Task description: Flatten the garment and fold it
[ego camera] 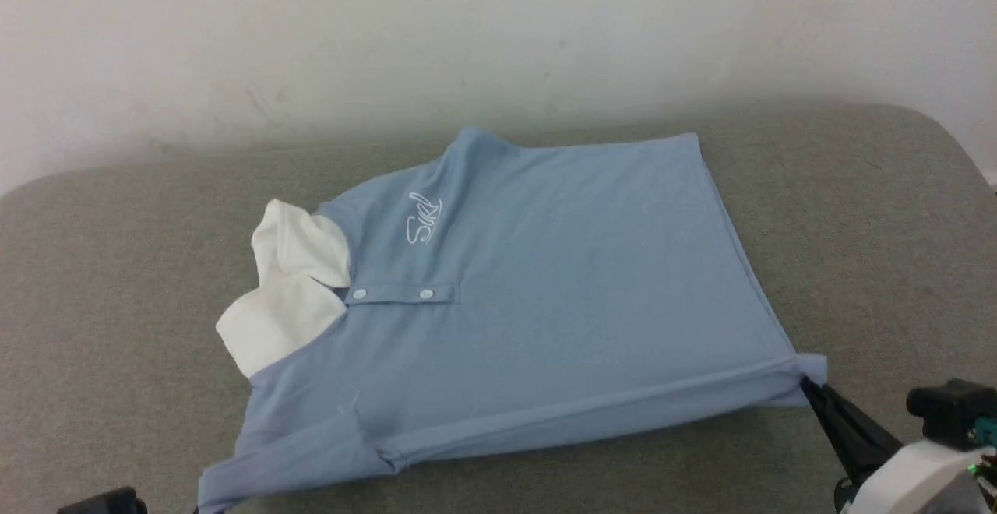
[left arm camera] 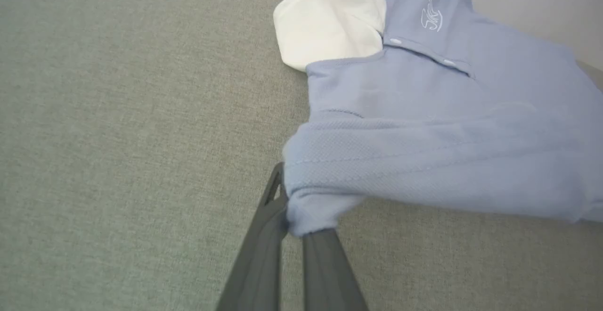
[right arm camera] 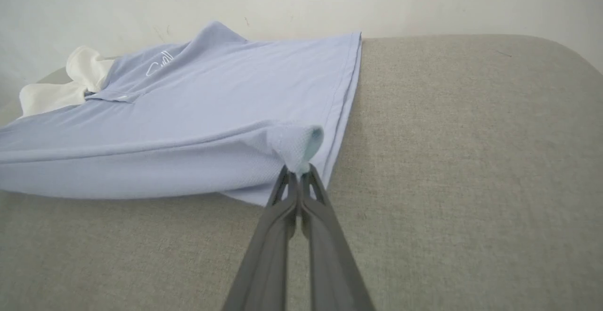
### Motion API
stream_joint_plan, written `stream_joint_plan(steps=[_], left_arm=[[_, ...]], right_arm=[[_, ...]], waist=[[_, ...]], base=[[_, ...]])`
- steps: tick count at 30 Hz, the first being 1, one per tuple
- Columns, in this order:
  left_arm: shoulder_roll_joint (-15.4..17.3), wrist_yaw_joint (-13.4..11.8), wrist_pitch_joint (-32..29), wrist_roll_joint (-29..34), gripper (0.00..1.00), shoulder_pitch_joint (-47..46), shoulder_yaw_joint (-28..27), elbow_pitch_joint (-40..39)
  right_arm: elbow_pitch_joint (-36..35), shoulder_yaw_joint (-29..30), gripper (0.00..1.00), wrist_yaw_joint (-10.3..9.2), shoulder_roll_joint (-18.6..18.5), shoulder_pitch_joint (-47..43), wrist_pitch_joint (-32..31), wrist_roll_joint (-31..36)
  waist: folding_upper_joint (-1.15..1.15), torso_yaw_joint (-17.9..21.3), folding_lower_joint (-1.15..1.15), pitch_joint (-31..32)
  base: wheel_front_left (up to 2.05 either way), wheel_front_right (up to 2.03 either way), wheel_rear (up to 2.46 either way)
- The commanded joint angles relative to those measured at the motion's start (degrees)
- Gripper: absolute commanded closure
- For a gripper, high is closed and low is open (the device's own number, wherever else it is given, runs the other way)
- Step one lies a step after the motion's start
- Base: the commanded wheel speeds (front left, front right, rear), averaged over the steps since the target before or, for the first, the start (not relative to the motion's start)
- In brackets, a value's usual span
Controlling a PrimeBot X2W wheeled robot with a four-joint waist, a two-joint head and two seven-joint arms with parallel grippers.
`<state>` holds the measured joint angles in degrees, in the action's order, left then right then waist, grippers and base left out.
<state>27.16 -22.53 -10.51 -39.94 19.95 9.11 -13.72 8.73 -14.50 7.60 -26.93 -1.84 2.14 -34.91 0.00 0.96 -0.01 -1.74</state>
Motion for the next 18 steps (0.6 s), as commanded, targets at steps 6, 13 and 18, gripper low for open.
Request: stream_joint_plan(steps=[6,13,18], left_arm=[[1.3,-3.0,-3.9,-2.3,1.00,6.3,-1.6,-4.5],[2.6,-1.6,-3.3,-1.7,1.00,0.5,-2.3,-6.4],[2.4,2.1,-3.0,-0.8,1.00,-10.4,0.4,-1.4]], right_arm=[[-8.3,9.2,1.00,-0.11,5.7,-9.9,-5.8,5.0],[-13.2,13.6,1.00,-0.11,9.6,-9.9,-11.1,9.1],[-10.7,12.4,1.00,-0.11,9.1,-1.9,-13.0,11.3]], waist=[[0.00,-0.7,0.01,0.4],[0.00,-0.6,0.01,-1.2],[0.00,0.3,0.01,-3.7]], base=[[0.00,0.00,0.00],[0.00,0.00,0.00],[0.00,0.00,0.00]])
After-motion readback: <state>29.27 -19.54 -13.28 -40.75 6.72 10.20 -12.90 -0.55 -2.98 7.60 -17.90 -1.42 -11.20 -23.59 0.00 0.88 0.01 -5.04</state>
